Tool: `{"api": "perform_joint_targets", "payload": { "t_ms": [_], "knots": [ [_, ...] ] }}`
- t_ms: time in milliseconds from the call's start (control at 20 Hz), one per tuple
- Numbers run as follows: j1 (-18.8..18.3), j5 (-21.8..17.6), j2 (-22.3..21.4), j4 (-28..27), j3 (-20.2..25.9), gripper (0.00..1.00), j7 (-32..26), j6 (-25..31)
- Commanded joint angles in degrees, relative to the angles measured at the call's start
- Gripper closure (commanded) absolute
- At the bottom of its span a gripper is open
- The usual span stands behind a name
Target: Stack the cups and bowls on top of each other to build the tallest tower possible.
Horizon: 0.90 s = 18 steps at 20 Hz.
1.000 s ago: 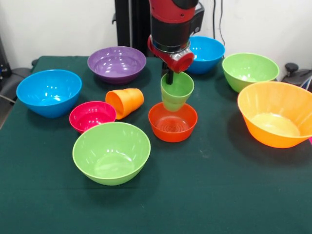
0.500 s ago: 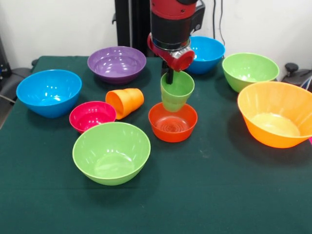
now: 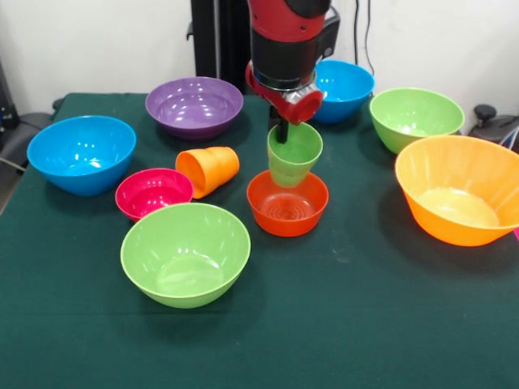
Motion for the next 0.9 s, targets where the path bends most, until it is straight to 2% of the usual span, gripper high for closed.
{"api": "perform_joint_targets", "payload": {
  "t_ms": [50,550,700,900],
  "knots": [
    [-0.3,-1.0,5.3,-1.0,6.7,1.0,2.7,-8.3],
    [-2.5,-1.3,7.5,0.5,10.0,1.0,2.3,-18.6],
    [-1.9,-1.6,6.0,-0.1,9.3,1.0,2.3,-18.6],
    [-0.4,-1.8,3.7,-1.6,7.4,1.0,1.6,-13.8]
  ]
}}
